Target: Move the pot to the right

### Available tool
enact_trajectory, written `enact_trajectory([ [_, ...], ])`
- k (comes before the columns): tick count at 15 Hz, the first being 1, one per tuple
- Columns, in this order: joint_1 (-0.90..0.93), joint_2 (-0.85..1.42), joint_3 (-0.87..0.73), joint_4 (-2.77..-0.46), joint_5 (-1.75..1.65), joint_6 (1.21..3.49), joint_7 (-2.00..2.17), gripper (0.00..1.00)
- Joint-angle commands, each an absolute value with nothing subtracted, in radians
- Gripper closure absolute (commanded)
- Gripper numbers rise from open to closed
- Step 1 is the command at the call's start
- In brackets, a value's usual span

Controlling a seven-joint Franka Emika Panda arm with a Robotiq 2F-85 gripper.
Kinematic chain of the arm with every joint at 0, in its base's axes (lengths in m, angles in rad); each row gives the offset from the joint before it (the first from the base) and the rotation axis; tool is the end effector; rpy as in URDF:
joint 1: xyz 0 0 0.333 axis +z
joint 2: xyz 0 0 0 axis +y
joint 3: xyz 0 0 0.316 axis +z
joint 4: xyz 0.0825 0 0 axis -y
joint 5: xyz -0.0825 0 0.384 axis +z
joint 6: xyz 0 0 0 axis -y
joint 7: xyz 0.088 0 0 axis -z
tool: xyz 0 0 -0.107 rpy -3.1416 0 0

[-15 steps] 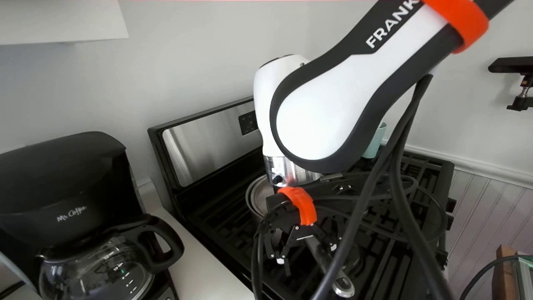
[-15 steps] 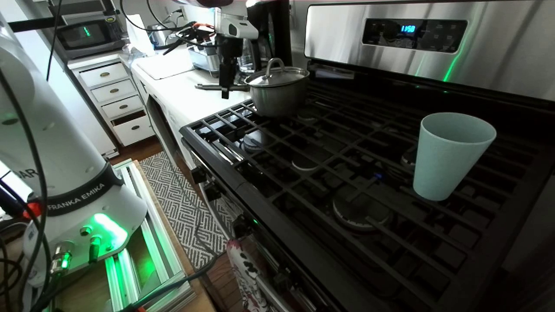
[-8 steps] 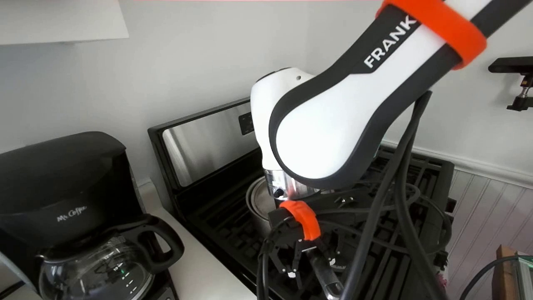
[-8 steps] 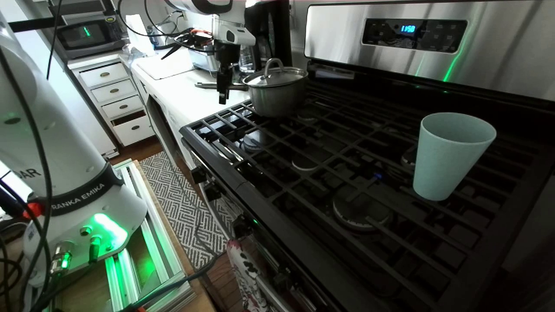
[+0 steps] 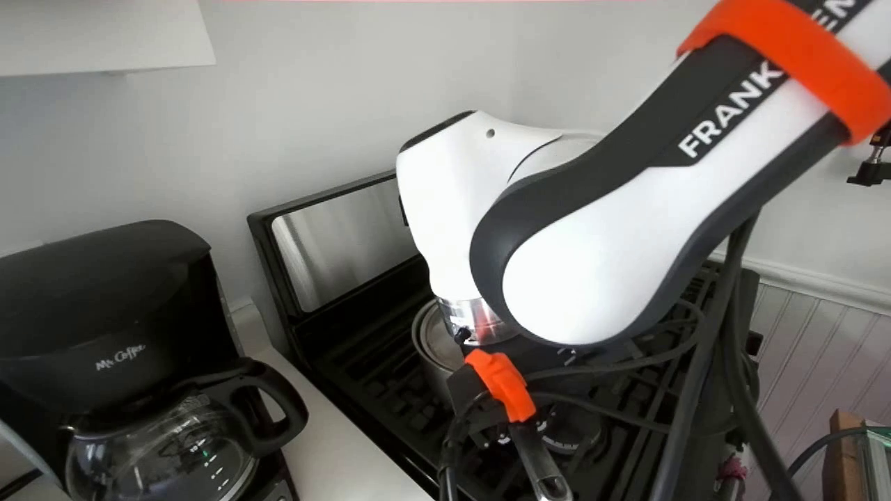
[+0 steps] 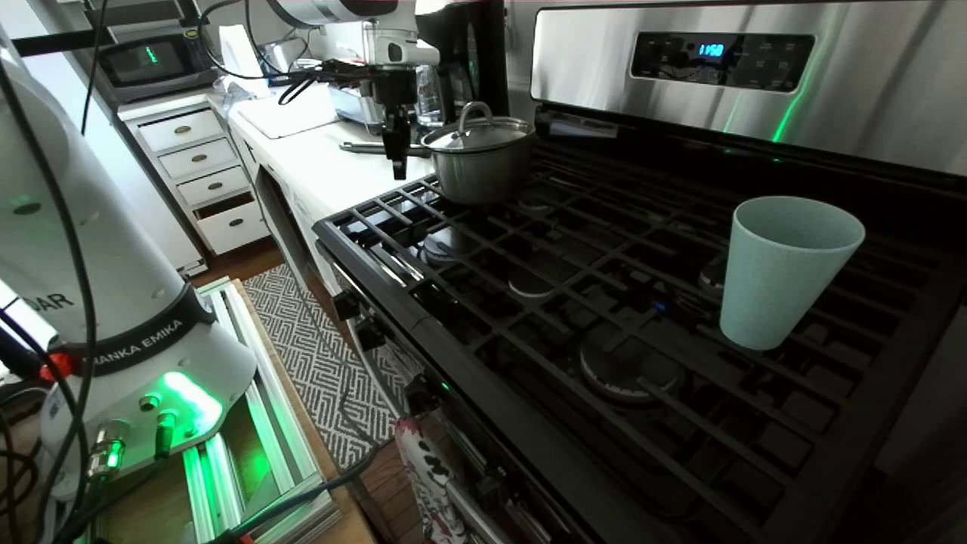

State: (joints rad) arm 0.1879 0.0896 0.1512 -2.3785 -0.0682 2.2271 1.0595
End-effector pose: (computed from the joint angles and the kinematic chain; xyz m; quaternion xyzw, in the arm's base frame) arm 0.4480 0.1564 0.2672 0.9373 -0.3269 -0.0801 0.0904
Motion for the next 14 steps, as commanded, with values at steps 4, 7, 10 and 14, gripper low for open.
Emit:
enact_trajectory([
  [4, 0.245, 0.029, 0.168, -2.383, -0.366, 2.219, 1.399, 0.98],
  [7, 0.246, 0.023, 0.173, -2.389, -0.433, 2.232, 1.532, 0.98],
  [10, 0.252, 0.039, 0.181, -2.368, -0.526, 2.19, 1.673, 0.98],
  [14, 0.273, 0.072, 0.2, -2.322, -0.631, 2.08, 1.815, 0.98],
])
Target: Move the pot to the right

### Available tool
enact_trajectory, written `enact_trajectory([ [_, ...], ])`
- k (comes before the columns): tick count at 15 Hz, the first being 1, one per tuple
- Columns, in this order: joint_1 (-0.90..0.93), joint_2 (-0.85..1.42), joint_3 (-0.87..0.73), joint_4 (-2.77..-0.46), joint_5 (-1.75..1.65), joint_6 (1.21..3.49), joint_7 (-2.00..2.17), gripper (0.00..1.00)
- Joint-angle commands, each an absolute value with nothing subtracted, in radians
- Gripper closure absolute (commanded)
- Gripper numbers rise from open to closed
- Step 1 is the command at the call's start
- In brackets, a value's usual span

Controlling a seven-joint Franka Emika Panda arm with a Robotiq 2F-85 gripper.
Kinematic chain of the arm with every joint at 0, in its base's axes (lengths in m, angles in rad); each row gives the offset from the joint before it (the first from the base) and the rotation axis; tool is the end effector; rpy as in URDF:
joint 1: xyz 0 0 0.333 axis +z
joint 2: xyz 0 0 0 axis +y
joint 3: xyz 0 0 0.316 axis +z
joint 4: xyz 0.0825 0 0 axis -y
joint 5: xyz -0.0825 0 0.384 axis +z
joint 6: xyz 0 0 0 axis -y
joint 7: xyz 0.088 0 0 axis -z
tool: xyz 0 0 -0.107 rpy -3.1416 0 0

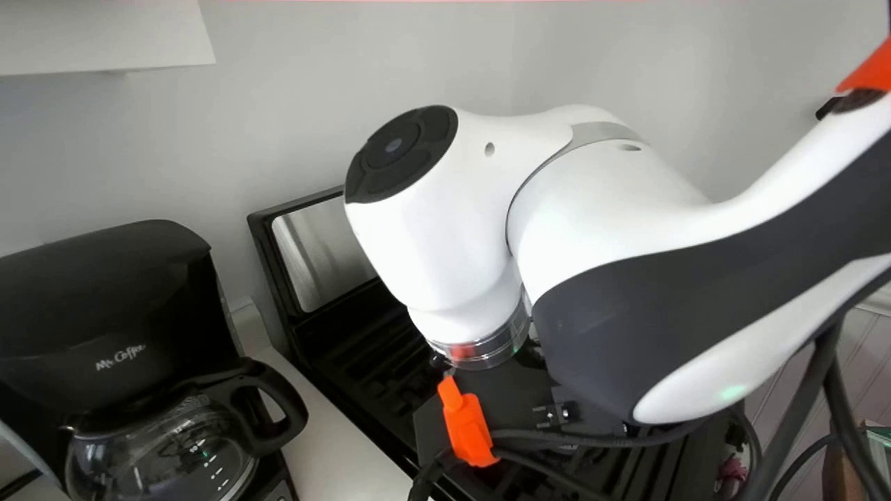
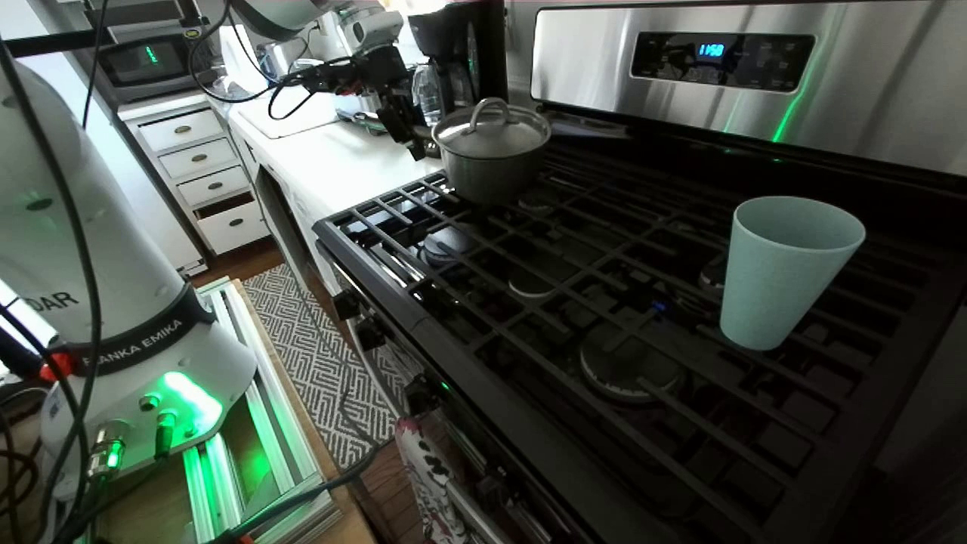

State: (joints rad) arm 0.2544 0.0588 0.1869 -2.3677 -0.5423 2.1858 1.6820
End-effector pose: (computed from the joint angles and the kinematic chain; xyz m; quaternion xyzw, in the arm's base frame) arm 0.4410 0.1878 0.2866 0.8839 -0.4102 0.1133 0.1941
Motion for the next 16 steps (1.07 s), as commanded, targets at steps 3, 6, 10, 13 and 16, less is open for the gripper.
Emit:
enact_trajectory([
  [3, 0.294, 0.105, 0.217, -2.278, -0.667, 1.966, 1.885, 0.98],
  [6, 0.318, 0.145, 0.228, -2.23, -0.668, 1.869, 1.931, 0.98],
  [10, 0.344, 0.177, 0.23, -2.178, -0.666, 1.771, 1.933, 0.98],
  [13, 0.349, 0.196, 0.227, -2.142, -0.661, 1.721, 1.908, 0.98],
  [16, 0.343, 0.216, 0.223, -2.113, -0.649, 1.691, 1.871, 0.98],
])
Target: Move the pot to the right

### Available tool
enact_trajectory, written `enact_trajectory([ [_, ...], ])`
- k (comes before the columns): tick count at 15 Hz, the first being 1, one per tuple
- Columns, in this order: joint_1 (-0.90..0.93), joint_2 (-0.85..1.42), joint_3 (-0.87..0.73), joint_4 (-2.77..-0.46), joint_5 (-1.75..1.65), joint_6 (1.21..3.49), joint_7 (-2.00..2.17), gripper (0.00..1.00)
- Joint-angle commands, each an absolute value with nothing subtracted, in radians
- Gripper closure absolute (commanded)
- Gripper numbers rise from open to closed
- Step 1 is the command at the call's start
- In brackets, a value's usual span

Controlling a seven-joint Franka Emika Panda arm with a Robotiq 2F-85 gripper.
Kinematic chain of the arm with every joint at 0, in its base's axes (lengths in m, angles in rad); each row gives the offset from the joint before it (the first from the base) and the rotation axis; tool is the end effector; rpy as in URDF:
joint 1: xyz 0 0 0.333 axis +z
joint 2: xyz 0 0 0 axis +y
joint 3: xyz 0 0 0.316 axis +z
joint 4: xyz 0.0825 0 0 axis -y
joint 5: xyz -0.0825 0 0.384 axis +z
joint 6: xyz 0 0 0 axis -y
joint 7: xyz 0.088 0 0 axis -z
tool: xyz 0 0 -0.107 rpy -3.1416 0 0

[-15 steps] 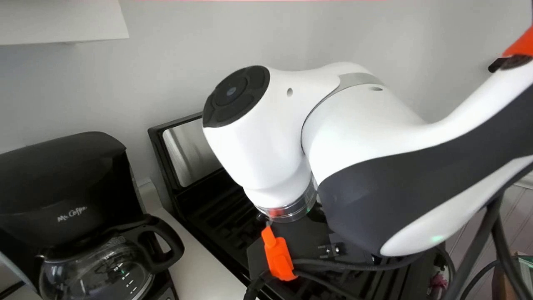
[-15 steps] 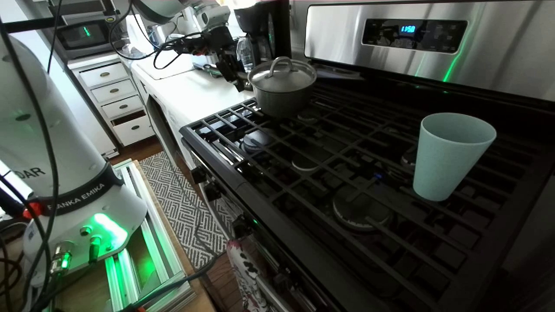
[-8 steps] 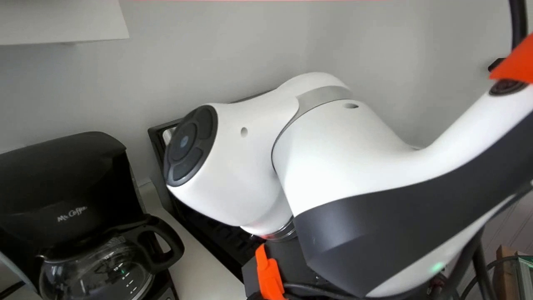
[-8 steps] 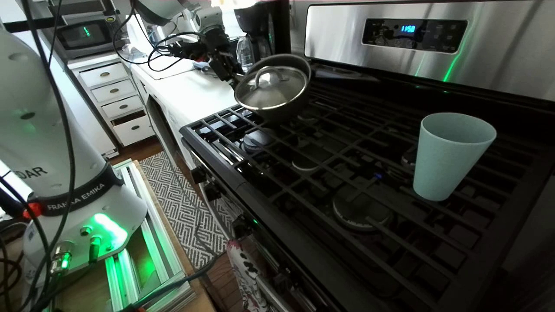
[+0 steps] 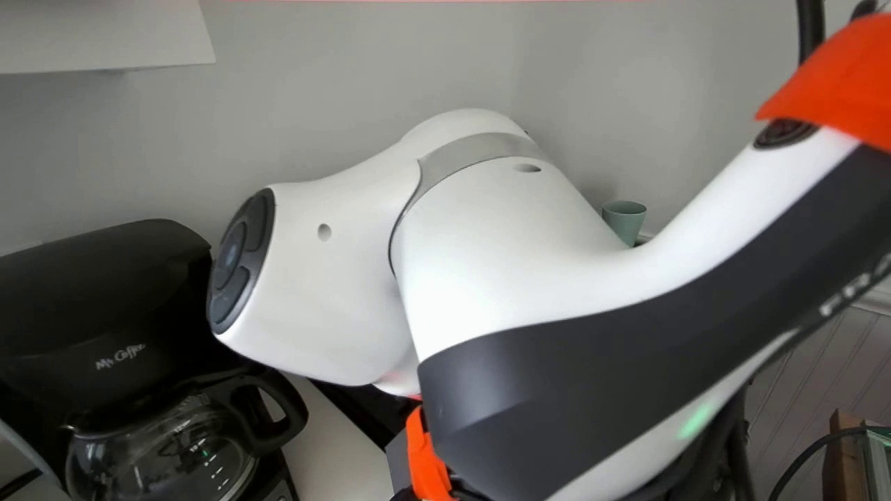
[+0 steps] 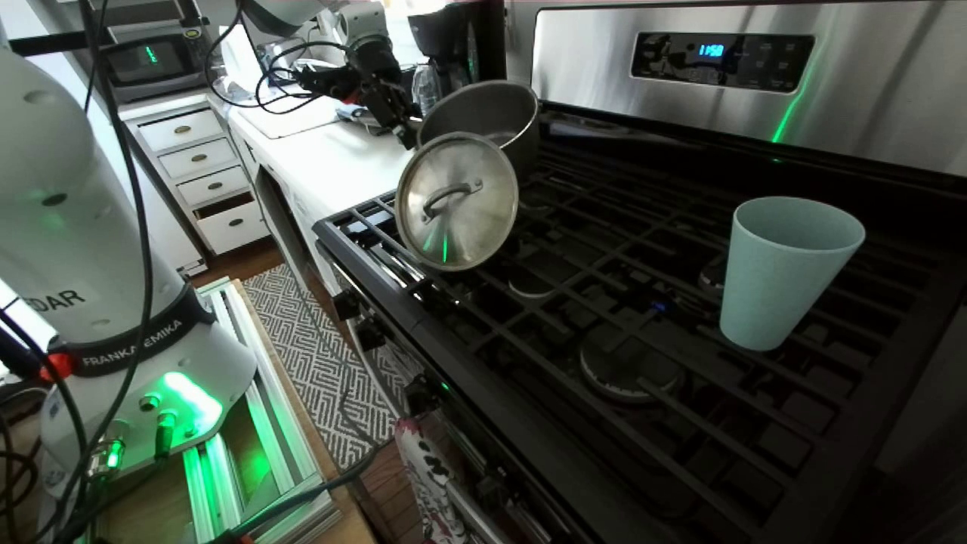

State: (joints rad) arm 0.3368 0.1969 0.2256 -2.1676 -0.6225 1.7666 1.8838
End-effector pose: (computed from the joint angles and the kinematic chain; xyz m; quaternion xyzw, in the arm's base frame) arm 0.4461 0.2206 0.2846 0.8149 -0.4448 0.1405 0.3439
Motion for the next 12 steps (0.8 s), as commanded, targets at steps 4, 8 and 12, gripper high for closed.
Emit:
enact_trajectory([
  [4, 0.336, 0.244, 0.21, -2.069, -0.654, 1.66, 1.802, 0.98],
  [8, 0.314, 0.27, 0.18, -2.041, -0.641, 1.674, 1.73, 0.98],
  [12, 0.285, 0.283, 0.141, -2.039, -0.637, 1.687, 1.697, 0.98],
])
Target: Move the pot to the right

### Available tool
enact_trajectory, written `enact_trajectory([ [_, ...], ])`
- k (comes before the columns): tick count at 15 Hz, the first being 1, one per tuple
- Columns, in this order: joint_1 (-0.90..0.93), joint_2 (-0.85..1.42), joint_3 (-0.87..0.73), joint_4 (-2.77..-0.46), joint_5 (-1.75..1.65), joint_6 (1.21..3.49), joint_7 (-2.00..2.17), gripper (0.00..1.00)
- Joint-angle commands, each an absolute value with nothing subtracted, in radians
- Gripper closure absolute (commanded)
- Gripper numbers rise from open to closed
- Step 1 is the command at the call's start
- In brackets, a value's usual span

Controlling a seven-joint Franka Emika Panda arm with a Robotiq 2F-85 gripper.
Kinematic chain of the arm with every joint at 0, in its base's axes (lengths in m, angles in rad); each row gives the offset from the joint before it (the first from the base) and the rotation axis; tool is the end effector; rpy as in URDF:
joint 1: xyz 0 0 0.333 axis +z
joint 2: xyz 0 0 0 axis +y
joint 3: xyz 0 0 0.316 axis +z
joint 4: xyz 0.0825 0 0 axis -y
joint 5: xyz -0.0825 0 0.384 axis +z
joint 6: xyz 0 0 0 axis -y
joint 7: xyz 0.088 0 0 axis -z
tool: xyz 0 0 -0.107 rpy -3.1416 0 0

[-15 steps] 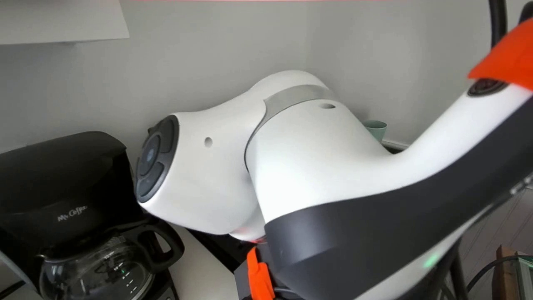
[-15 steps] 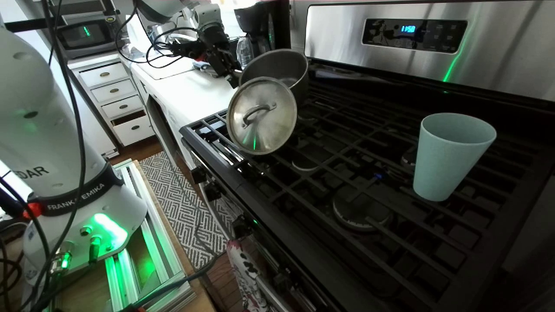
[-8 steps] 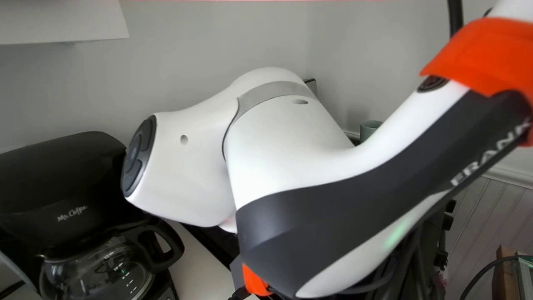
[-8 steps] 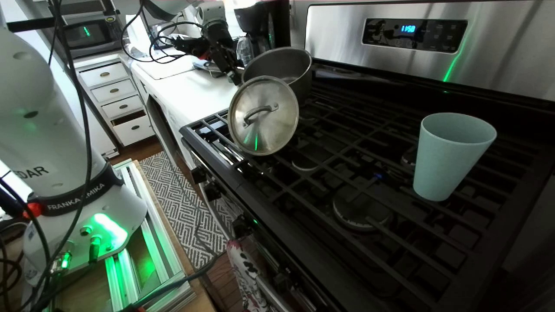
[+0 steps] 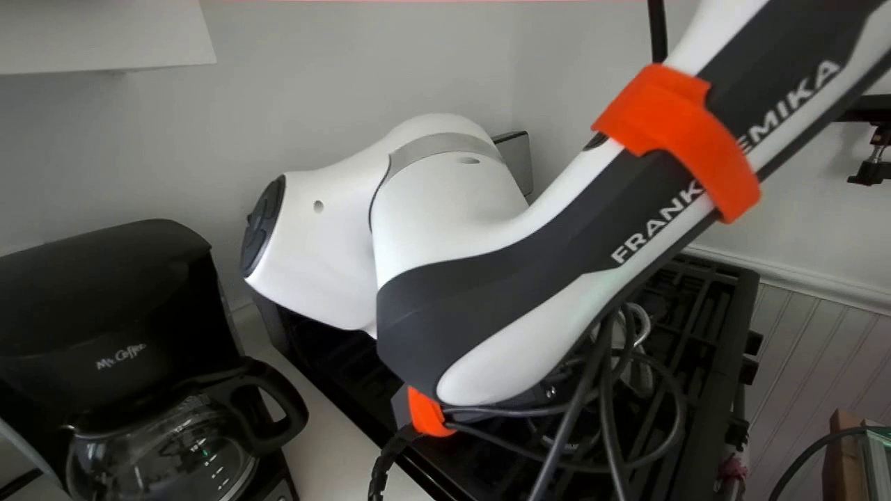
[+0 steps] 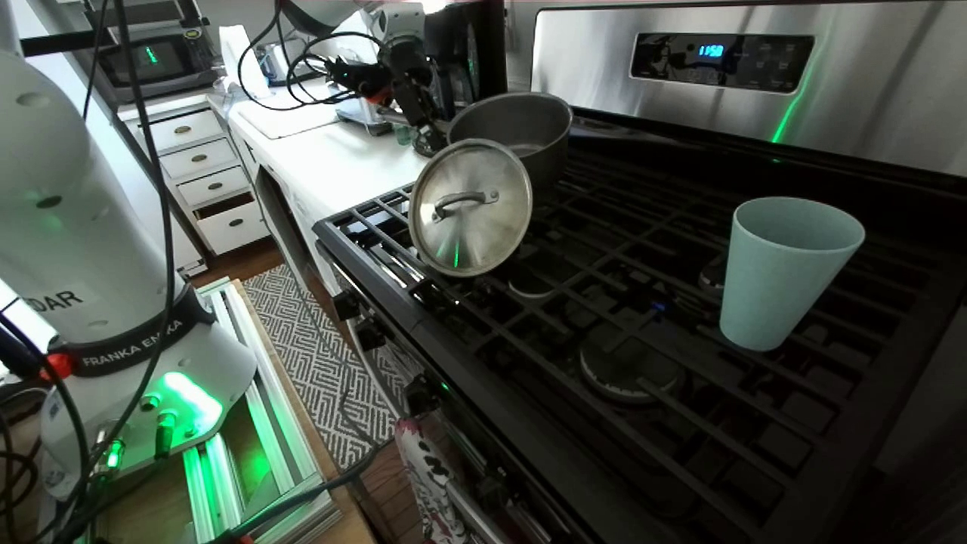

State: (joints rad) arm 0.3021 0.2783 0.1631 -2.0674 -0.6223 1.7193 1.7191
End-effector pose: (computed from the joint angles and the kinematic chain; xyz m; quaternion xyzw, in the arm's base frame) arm 0.4883 0.1837 0.2781 0.8208 -0.4223 0.0914 0.3735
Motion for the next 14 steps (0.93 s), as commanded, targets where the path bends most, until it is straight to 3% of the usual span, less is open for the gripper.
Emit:
enact_trajectory([
  [1, 0.275, 0.284, 0.131, -2.039, -0.636, 1.694, 1.693, 0.98],
  [14, 0.233, 0.347, 0.059, -1.956, -0.645, 1.874, 1.744, 0.98],
])
